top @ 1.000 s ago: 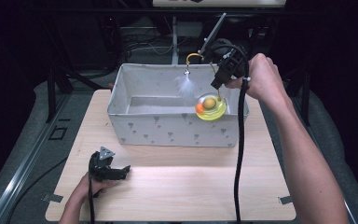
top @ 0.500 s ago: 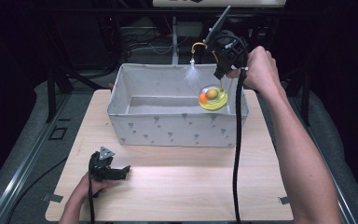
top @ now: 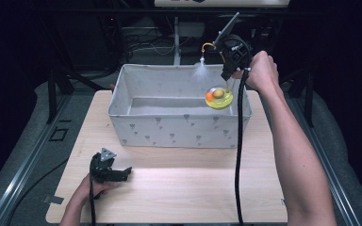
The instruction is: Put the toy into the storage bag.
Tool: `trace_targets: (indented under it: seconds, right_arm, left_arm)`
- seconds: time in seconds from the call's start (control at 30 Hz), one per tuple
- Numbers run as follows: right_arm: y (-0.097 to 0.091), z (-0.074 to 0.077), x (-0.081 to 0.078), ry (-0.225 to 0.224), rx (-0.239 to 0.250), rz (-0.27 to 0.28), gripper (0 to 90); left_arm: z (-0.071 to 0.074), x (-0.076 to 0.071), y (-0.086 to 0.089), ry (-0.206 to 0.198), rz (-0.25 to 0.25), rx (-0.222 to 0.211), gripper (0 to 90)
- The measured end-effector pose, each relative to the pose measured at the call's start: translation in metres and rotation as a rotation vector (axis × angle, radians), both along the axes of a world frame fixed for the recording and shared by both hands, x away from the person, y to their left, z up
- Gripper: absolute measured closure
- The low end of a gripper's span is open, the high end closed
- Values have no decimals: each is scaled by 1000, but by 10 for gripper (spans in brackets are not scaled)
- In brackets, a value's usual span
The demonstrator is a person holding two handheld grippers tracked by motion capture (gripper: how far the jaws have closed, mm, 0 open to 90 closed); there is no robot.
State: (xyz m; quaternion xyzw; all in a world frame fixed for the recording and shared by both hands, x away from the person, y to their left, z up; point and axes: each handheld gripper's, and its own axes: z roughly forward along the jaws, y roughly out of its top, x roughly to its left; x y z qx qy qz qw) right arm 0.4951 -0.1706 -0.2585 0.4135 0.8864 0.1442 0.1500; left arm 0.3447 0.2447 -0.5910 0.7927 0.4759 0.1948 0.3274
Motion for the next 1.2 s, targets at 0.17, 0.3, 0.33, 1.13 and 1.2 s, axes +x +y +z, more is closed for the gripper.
trace_targets:
  seconds: [0.17, 0.3, 0.33, 1.13, 1.2]
  right_arm:
    - [-6, -13, 7, 22, 3, -19, 878]
    - [-9, -24, 9, 35, 6, -32, 878]
    - [-10, -26, 10, 39, 6, -30, 878]
    - [-28, -97, 5, 154, -14, -43, 878]
    - [-31, -103, 4, 162, -9, -48, 878]
  left_arm:
    - [0, 0, 0, 0, 0, 0, 2]
    - [0, 0, 0, -1, -1, 0, 2]
    - [0, 0, 0, 0, 0, 0, 3]
    - [0, 0, 0, 0, 0, 0, 3]
    - [0, 0, 0, 0, 0, 0, 3]
